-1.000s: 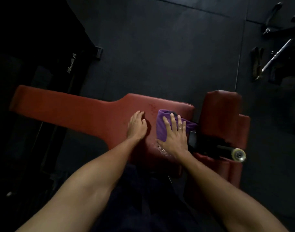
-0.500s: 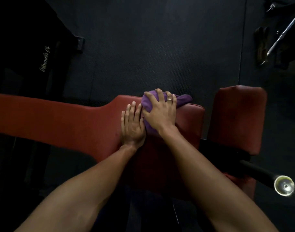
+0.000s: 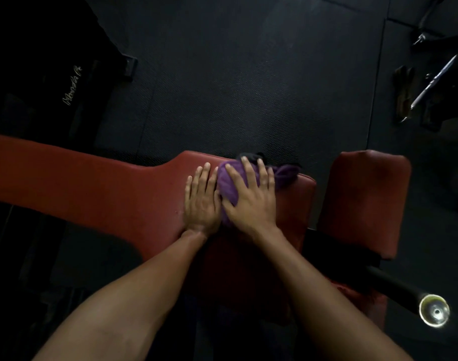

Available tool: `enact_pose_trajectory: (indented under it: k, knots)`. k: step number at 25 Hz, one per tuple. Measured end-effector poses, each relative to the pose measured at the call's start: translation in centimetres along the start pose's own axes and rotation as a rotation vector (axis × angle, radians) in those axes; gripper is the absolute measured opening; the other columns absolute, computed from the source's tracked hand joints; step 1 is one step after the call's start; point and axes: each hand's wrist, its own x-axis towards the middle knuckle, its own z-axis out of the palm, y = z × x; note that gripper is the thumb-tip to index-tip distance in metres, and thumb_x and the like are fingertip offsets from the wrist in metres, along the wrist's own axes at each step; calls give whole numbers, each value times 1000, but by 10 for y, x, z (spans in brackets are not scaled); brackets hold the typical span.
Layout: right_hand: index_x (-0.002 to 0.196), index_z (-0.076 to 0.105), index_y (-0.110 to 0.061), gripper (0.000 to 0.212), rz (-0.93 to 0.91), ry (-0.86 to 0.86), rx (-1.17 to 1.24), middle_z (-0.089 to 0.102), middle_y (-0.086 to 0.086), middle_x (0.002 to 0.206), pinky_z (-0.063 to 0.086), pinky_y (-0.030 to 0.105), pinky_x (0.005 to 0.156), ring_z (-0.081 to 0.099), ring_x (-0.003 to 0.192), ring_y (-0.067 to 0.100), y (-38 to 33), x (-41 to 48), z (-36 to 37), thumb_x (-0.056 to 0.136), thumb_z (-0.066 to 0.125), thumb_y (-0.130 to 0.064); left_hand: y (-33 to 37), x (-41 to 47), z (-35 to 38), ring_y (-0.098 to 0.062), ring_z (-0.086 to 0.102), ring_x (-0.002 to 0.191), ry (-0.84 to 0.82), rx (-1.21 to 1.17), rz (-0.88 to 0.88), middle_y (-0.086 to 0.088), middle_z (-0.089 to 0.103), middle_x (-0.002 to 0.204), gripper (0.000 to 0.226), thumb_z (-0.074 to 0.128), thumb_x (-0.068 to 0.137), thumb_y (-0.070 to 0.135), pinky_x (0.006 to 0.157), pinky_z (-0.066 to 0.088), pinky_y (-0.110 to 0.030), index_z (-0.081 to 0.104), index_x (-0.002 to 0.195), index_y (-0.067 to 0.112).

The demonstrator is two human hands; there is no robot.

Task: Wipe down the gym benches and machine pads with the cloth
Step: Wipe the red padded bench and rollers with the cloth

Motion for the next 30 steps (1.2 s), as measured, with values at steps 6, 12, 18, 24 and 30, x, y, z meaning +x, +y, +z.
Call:
enact_pose_trajectory:
  k: [6,12,18,24,30]
  knots:
    - [149,37,-37,88,-16,-263,-93,46,-1,146,36,45,107,47,128,29,25,53,-38,72,59,-74,6,1,-7,-22,21,152,-22,2,-27,-6,29,163,55,31,101,28,125,14,-46,36,154,13]
    - [138,53,-29,89,148,-119,-75,48,-1,142,35,45,111,40,134,28,87,4,-60,64,43,-79,14,2,-10,-23,21,152,-54,32,-49,-6,30,163,58,29,100,30,125,11,-45,36,155,15]
    - [148,42,-34,71,95,-202,-73,50,-1,143,37,46,107,49,128,32,21,54,-34,87,48,-69,21,3,-7,-25,23,151,-58,3,-58,-10,34,161,59,26,98,27,125,13,-47,37,153,8]
    - [127,59,-19,56,318,170,116,55,3,132,43,42,104,46,126,30,91,-23,-50,82,62,-52,43,-23,-8,-21,15,154,-96,-43,-51,-7,25,165,60,24,101,32,127,6,-43,28,157,9]
    - [117,57,-13,50,530,273,319,52,10,127,35,45,114,41,128,36,60,-40,-41,77,68,-40,55,-38,-9,-21,14,154,-112,-50,-43,-7,23,165,61,23,101,34,127,6,-44,28,157,10]
